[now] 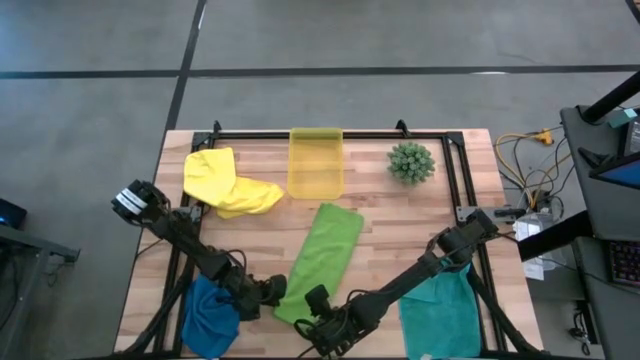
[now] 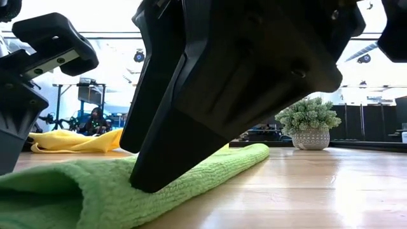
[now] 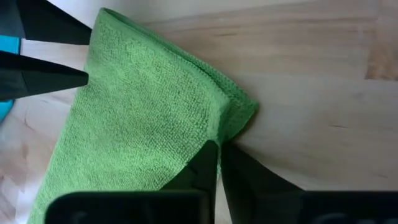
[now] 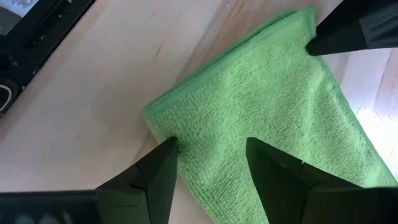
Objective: Fold microfiber towels
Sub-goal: Fold the green microfiber cloth
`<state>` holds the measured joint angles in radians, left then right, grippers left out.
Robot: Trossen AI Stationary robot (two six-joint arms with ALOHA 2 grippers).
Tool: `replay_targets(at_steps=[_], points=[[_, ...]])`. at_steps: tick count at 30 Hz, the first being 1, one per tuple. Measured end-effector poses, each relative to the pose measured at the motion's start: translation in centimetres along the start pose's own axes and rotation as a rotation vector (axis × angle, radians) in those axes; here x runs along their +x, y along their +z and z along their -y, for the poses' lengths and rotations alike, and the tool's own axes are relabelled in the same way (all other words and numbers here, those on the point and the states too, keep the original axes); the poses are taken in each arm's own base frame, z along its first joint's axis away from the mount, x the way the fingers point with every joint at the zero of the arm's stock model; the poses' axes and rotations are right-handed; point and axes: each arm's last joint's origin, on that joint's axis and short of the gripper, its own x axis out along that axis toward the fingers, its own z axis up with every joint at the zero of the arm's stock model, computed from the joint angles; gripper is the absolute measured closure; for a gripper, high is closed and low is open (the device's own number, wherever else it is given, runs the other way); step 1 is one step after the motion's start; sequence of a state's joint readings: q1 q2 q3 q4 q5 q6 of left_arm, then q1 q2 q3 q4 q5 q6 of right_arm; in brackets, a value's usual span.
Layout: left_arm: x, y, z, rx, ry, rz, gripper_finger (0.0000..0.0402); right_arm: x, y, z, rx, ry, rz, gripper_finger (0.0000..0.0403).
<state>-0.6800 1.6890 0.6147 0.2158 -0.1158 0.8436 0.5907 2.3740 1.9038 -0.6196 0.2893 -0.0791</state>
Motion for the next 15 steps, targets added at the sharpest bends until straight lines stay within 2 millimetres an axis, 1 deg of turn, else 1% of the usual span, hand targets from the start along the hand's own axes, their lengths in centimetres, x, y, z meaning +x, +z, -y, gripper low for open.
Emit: replay_targets(at_steps=[4,7,11,15], points=[[0.0,0.0,0.0,-0.007,0.002,0.0,0.0398,0.4,-0.5,-0.4,-0.024,0.006,-0.038,0.0216],[0.0,0.0,0.0,-0.048,0.003,0.0,0.0398,0.3,-0.7,-0.7,-0.057,0.01,-0.06,0.0216],[0.0,0.0,0.0,-0.053,0.003,-0.001,0.0398,0.0,-1.0,-1.1,-0.08,0.018,-0.1,0.0216],[0.0,0.0,0.0,-0.053,0.003,-0.002,0.0398,-0.2,-0.9,-1.7,-0.118,0.017,-0.085,0.0216]])
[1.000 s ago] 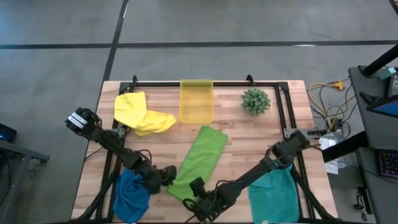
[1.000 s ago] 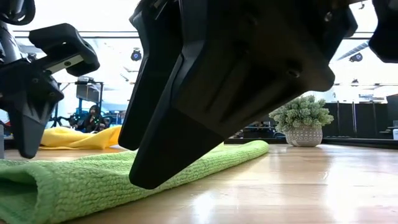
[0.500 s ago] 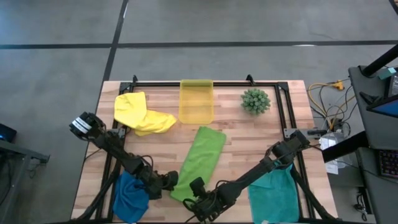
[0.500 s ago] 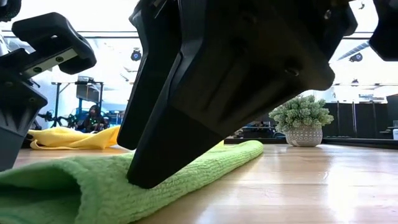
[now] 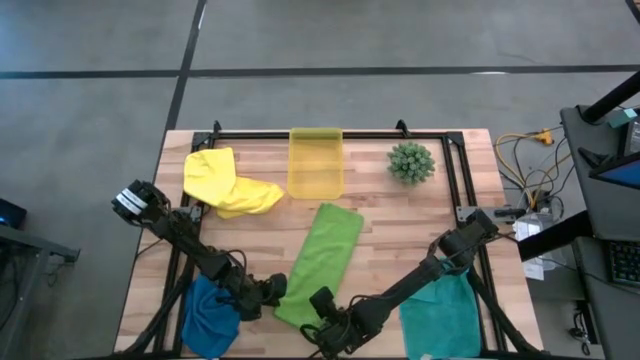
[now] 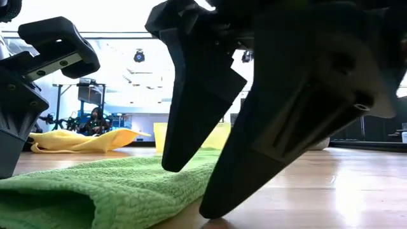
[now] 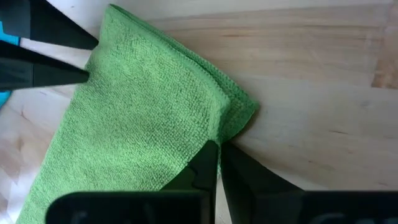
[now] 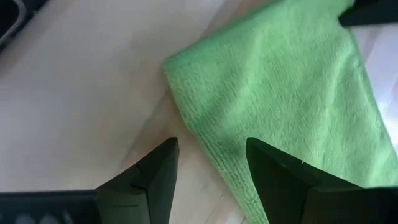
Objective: Fold microfiber towels
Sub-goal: Fold the green microfiber cloth
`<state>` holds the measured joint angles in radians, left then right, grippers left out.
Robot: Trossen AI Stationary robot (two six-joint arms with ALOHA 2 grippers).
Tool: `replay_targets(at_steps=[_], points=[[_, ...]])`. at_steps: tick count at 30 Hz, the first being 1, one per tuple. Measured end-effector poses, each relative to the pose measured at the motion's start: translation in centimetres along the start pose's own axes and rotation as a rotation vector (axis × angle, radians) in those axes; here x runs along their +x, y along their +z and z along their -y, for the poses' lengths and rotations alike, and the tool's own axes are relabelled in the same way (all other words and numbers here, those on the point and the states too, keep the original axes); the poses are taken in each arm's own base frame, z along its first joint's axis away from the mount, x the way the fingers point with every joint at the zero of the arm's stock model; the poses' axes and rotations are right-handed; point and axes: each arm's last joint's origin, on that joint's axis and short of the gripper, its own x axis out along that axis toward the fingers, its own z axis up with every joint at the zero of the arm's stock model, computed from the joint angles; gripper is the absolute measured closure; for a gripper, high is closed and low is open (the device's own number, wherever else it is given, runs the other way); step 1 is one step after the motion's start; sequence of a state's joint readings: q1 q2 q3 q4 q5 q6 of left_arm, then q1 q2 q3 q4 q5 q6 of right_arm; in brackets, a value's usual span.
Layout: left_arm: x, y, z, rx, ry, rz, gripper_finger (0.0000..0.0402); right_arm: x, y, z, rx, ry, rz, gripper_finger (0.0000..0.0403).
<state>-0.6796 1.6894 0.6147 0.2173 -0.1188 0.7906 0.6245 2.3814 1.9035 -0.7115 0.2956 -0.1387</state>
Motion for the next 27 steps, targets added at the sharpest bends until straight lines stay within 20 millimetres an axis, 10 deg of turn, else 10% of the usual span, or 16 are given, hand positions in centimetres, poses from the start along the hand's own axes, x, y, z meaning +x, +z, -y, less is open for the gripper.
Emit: replay_targets(at_steps=[8,19,27], points=[[0.0,0.0,0.0,-0.002,0.001,0.0,0.0398,1.0,0.9,-0.1,-0.011,-0.006,0.097,0.0223],[-0.1,0.1,-0.1,-0.082,0.006,0.012,0.0399,1.4,0.8,-0.2,-0.017,-0.008,0.084,0.0377],[-1.5,0.5,-0.7,-0.139,0.021,0.042,0.0401,0.9,1.1,0.4,0.026,-0.022,0.065,0.0392]])
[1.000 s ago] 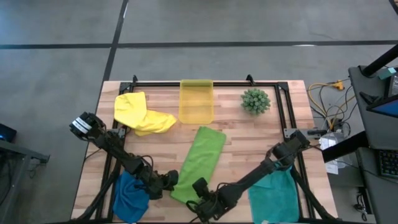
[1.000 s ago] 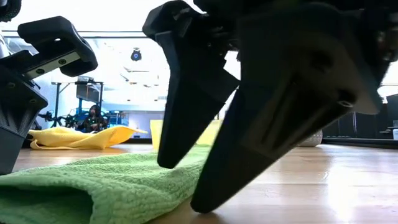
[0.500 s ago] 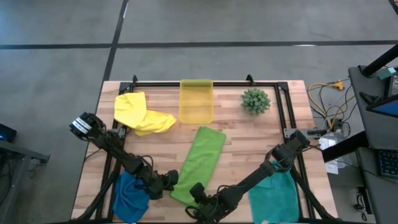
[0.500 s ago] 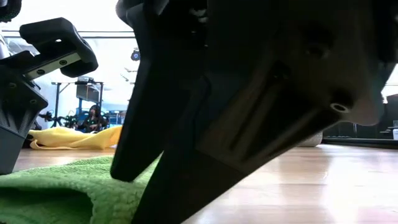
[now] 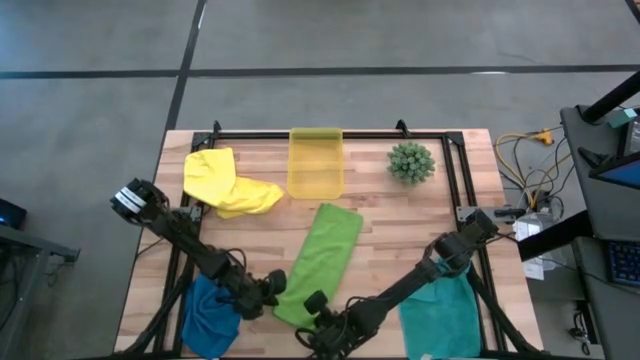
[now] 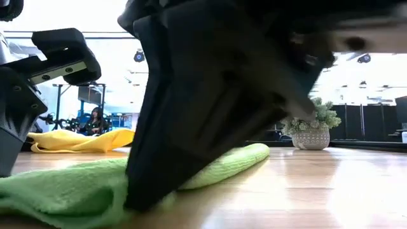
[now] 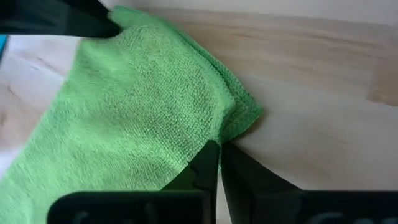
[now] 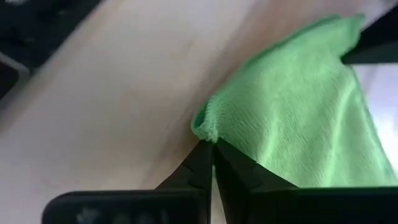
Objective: Fold microfiber towels
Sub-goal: Fold the green microfiber cloth
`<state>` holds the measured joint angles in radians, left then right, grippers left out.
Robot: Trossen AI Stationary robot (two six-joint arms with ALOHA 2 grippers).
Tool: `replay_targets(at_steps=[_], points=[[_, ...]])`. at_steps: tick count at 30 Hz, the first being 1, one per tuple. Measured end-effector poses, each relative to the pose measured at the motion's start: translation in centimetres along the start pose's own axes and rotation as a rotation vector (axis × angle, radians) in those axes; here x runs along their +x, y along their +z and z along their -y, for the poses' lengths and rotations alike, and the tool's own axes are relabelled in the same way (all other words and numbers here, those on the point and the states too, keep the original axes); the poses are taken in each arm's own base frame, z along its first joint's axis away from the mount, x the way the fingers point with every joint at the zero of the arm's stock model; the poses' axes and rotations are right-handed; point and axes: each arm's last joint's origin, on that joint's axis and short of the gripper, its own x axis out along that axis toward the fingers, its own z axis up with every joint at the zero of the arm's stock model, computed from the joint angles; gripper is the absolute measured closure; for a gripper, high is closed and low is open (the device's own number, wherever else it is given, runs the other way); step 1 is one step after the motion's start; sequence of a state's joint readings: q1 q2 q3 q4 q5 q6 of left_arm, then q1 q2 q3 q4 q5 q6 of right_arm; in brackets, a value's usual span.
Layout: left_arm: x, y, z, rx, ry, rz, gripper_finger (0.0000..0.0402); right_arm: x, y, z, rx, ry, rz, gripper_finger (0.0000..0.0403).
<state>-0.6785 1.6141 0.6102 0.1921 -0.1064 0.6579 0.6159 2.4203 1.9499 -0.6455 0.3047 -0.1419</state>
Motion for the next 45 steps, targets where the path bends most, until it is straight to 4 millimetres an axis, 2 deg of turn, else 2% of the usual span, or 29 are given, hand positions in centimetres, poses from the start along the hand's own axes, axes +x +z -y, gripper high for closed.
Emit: replay_targets(at_steps=[5,17,22,30,37,45], points=[[-1.0,0.2,-0.4,-0.065,-0.01,0.017,0.0401,-0.8,0.5,0.2,0.074,0.003,-0.002,0.0394],[-1.2,0.4,-0.3,-0.244,-0.105,0.079,0.0401,-2.7,2.5,1.0,0.332,0.021,0.074,0.0394],[-2.3,0.9,-0.9,-0.277,-0.132,0.155,0.0401,-3.1,2.9,1.2,0.441,0.031,0.091,0.0394],[-2.5,-0.6,-1.7,-0.399,-0.275,0.225,0.0401,-3.2,3.0,1.2,0.622,0.039,0.093,0.0394],[-2.6,-1.6,-3.2,-0.476,-0.341,0.347,0.0402,-3.1,2.9,1.2,0.686,0.044,0.093,0.0394],[-2.6,-4.1,-5.6,-0.577,-0.355,0.394,0.0402,-2.2,2.5,1.2,0.71,0.098,0.089,0.0395]])
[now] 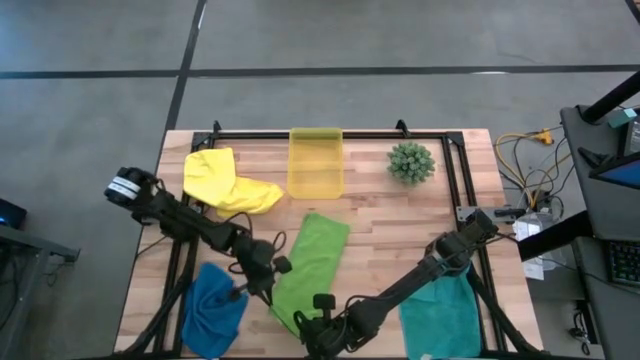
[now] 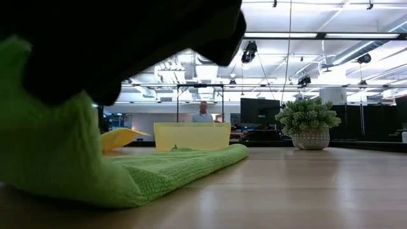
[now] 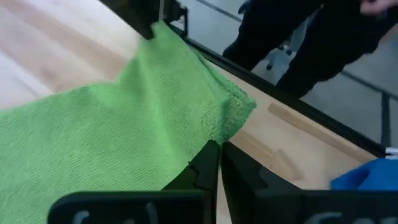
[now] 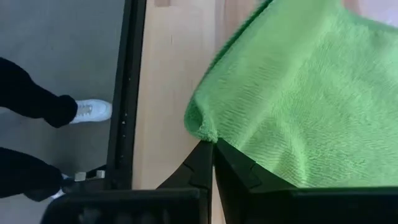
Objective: Fold microfiber towels
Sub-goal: Fold the green microfiber cloth
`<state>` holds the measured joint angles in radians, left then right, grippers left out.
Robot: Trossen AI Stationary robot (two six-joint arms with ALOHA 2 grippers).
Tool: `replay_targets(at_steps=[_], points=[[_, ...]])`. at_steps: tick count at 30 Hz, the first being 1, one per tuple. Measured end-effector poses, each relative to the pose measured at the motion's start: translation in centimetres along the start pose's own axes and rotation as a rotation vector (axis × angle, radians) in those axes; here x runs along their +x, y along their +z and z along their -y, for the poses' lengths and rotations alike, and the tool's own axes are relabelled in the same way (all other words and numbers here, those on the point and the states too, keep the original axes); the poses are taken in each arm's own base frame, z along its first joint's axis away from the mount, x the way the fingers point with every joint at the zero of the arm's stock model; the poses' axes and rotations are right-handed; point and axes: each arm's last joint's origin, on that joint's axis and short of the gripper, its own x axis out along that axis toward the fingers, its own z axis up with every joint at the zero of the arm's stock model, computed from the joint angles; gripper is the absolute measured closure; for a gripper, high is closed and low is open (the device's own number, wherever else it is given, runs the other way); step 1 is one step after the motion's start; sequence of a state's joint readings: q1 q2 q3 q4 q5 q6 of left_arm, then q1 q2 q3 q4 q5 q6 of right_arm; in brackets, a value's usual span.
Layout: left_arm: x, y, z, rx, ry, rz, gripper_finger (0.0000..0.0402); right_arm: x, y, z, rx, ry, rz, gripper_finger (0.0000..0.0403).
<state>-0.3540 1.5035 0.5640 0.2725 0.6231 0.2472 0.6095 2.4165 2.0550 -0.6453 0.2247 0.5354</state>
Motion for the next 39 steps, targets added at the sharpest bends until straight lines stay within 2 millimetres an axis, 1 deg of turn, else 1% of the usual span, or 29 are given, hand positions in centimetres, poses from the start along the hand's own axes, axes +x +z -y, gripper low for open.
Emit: replay_targets(at_steps=[4,7,12,16,25,29,32,36,39], points=[[-0.2,-0.5,-0.8,-0.06,0.002,0.001,0.0402,0.1,0.0,0.5,0.007,0.011,-0.003,0.0395],[-0.2,-0.4,-0.8,-0.078,-0.002,0.009,0.0402,-0.5,0.0,1.1,0.038,0.022,0.026,0.0395],[-0.2,-0.3,-0.8,-0.11,-0.001,0.013,0.0402,-1.6,-0.6,2.5,0.178,0.048,0.193,0.0395],[-0.2,0.0,-0.9,-0.108,0.01,0.04,0.0402,-2.5,-1.8,4.0,0.305,0.101,0.29,0.0395],[-1.1,-0.7,-2.0,-0.165,0.058,0.046,0.0402,-4.1,-5.2,6.9,0.476,0.111,0.363,0.0395],[-1.9,-1.1,-3.0,-0.193,0.1,0.053,0.0402,-4.5,-6.7,8.0,0.555,0.136,0.414,0.0395],[-3.0,-1.4,-3.8,-0.213,0.148,0.07,0.0402,-4.4,-7.9,8.8,0.622,0.178,0.447,0.0395],[-4.7,-1.7,-4.7,-0.248,0.223,0.098,0.0402,-4.1,-9.0,9.6,0.676,0.232,0.5,0.0395],[-5.8,-2.0,-5.2,-0.272,0.27,0.117,0.0402,-3.9,-9.4,10.3,0.701,0.224,0.499,0.0394]])
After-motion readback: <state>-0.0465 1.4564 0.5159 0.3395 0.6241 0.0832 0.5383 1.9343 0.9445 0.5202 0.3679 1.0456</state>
